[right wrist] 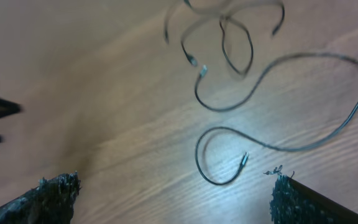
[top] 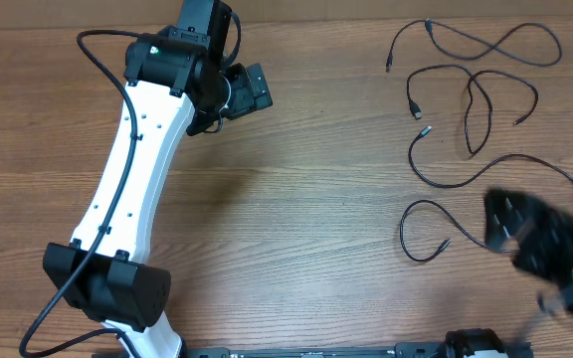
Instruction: Untangle cables
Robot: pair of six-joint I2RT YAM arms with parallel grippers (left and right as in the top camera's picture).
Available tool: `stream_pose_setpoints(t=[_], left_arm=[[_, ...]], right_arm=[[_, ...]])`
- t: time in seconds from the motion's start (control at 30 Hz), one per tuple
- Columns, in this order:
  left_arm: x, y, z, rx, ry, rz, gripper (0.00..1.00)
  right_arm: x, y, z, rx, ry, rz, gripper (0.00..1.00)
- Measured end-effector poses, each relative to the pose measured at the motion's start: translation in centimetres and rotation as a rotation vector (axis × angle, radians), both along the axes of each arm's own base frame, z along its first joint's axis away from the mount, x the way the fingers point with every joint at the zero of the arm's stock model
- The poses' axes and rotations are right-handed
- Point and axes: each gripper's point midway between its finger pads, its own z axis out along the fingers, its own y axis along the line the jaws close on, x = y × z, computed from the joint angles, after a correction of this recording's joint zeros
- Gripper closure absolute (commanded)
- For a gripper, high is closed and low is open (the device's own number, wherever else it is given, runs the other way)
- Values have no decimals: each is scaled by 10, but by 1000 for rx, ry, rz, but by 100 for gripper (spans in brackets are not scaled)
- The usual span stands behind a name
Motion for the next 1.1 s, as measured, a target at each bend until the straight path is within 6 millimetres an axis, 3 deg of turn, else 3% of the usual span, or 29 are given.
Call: stream_pose_setpoints(t=[0.13, 0.27, 0.47, 0.57, 0.7, 0.87, 0.93, 1.1], left_arm=[[0, 0, 0, 1, 0, 0, 0], [0, 1, 0, 3, 0, 1, 0], [0, 1, 0, 3, 0, 2, 0], [0, 1, 0, 3, 0, 1, 0], [0, 0, 0, 3, -1, 1, 1], [0, 1, 0, 3, -1, 1, 0], [0, 1, 0, 3, -1, 1, 0], [0, 1, 0, 3, -1, 1, 0]], right_arm=[[-33, -5, 16, -1, -132, -13, 0], [-53, -11, 33, -12, -261, -40, 0], [-77, -21, 58, -20, -437, -84, 0], [-79, -24, 72, -18, -526, -104, 0], [-54, -29, 62, -34, -532, -135, 0], [-6, -26, 17, -49, -466, -131, 0], [4, -26, 2, -51, -464, -131, 0], [12, -25, -13, -43, -519, -134, 0]])
